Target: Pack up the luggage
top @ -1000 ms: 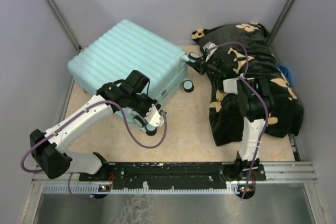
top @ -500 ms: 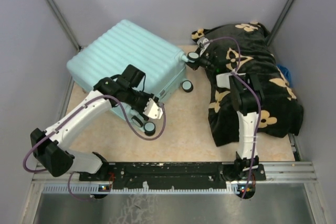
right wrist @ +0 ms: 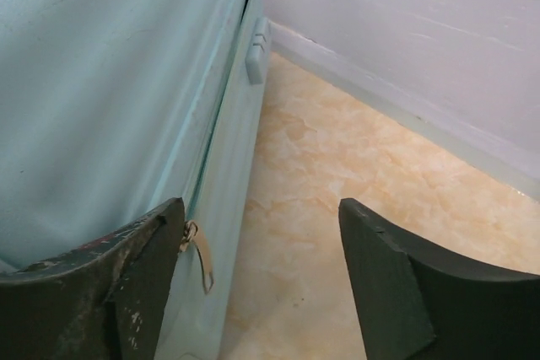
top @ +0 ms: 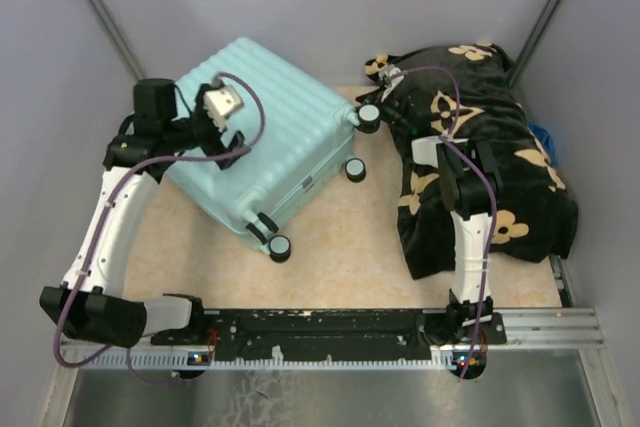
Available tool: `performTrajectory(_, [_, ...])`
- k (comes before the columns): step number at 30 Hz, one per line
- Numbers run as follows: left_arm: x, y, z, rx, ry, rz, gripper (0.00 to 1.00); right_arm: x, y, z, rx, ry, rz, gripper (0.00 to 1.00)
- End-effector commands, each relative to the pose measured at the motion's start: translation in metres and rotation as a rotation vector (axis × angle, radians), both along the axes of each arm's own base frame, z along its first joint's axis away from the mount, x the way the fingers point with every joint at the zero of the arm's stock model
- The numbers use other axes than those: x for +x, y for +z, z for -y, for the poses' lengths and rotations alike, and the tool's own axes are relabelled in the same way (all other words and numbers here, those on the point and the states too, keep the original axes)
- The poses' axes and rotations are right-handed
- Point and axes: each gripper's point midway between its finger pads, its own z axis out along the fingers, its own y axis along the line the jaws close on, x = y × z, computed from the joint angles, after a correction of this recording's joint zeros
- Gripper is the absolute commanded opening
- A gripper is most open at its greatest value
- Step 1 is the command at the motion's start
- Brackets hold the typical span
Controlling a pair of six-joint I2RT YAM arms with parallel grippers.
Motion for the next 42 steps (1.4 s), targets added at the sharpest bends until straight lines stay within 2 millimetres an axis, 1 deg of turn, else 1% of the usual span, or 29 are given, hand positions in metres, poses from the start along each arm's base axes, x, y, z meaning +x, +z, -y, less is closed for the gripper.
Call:
performTrajectory(1, [0.028, 0.039, -0.052, -0.330, 0.340, -0.089, 0.97, -0.011, 0.065, -0.022, 0.016, 0.082, 0.208, 0.79])
performTrajectory(3, [0.034, 0.038, -0.079, -0.441, 0.459, -0.167, 0.96, -0.007, 0.064, -0.023, 0.019, 0.072, 0.200, 0.84])
performTrajectory(5, [0.036, 0.035, -0.102, -0.531, 0.573, -0.232, 0.96, -0.004, 0.063, -0.025, 0.022, 0.070, 0.196, 0.86])
performTrajectory(7, [0.035, 0.034, -0.124, -0.611, 0.681, -0.267, 0.96, -0.008, 0.064, -0.029, 0.022, 0.086, 0.203, 0.87])
performTrajectory(9, [0.032, 0.031, -0.148, -0.673, 0.803, -0.266, 0.96, -0.015, 0.065, -0.033, 0.018, 0.116, 0.206, 0.87])
performTrajectory(11, [0.025, 0.019, -0.178, -0.684, 0.951, -0.261, 0.95, -0.026, 0.064, -0.039, 0.006, 0.143, 0.212, 0.88])
performTrajectory(12, [0.020, 0.007, -0.195, -0.661, 1.053, -0.261, 0.93, -0.031, 0.064, -0.041, -0.002, 0.156, 0.221, 0.88])
performTrajectory(13, [0.016, -0.005, -0.208, -0.630, 1.117, -0.261, 0.92, -0.037, 0.061, -0.044, -0.011, 0.172, 0.223, 0.89])
performTrajectory(14, [0.012, -0.017, -0.213, -0.607, 1.142, -0.275, 0.92, -0.042, 0.060, -0.046, -0.016, 0.182, 0.227, 0.90])
performTrajectory(15, [0.010, -0.028, -0.210, -0.598, 1.122, -0.305, 0.92, -0.047, 0.059, -0.048, -0.020, 0.196, 0.227, 0.90])
performTrajectory(17, [0.010, -0.041, -0.187, -0.631, 0.995, -0.393, 0.91, -0.056, 0.057, -0.051, -0.023, 0.220, 0.229, 0.91])
performTrajectory(18, [0.010, -0.044, -0.172, -0.661, 0.911, -0.440, 0.90, -0.061, 0.056, -0.052, -0.023, 0.233, 0.228, 0.91])
performTrajectory(20, [0.014, -0.040, -0.149, -0.718, 0.740, -0.480, 0.84, -0.072, 0.054, -0.054, -0.027, 0.257, 0.224, 0.91])
performTrajectory(21, [0.018, -0.038, -0.144, -0.738, 0.698, -0.486, 0.83, -0.079, 0.056, -0.055, -0.028, 0.267, 0.227, 0.91])
performTrajectory(24, [0.033, -0.040, -0.140, -0.743, 0.618, -0.501, 0.81, -0.100, 0.053, -0.057, -0.036, 0.296, 0.231, 0.91])
performTrajectory(28, [0.065, -0.055, -0.134, -0.681, 0.550, -0.518, 0.80, -0.135, 0.048, -0.058, -0.058, 0.327, 0.241, 0.91])
performTrajectory(30, [0.084, -0.064, -0.128, -0.657, 0.521, -0.528, 0.79, -0.150, 0.047, -0.056, -0.061, 0.326, 0.226, 0.91])
performTrajectory(31, [0.095, -0.065, -0.125, -0.641, 0.500, -0.521, 0.78, -0.157, 0.045, -0.055, -0.063, 0.325, 0.215, 0.91])
performTrajectory(32, [0.104, -0.071, -0.120, -0.622, 0.486, -0.526, 0.77, -0.163, 0.043, -0.053, -0.069, 0.316, 0.203, 0.91])
performTrajectory(35, [0.131, -0.088, -0.098, -0.561, 0.420, -0.538, 0.75, -0.176, 0.037, -0.049, -0.097, 0.273, 0.170, 0.91])
performTrajectory(36, [0.139, -0.094, -0.092, -0.549, 0.401, -0.547, 0.74, -0.183, 0.032, -0.048, -0.106, 0.268, 0.154, 0.91])
performTrajectory(39, [0.163, -0.108, -0.072, -0.520, 0.346, -0.553, 0.69, -0.204, 0.039, -0.047, -0.115, 0.250, 0.152, 0.89])
performTrajectory(40, [0.172, -0.117, -0.066, -0.507, 0.326, -0.558, 0.68, -0.211, 0.038, -0.048, -0.123, 0.244, 0.147, 0.88])
performTrajectory(42, [0.186, -0.123, -0.056, -0.476, 0.297, -0.544, 0.67, -0.225, 0.035, -0.052, -0.138, 0.251, 0.140, 0.88])
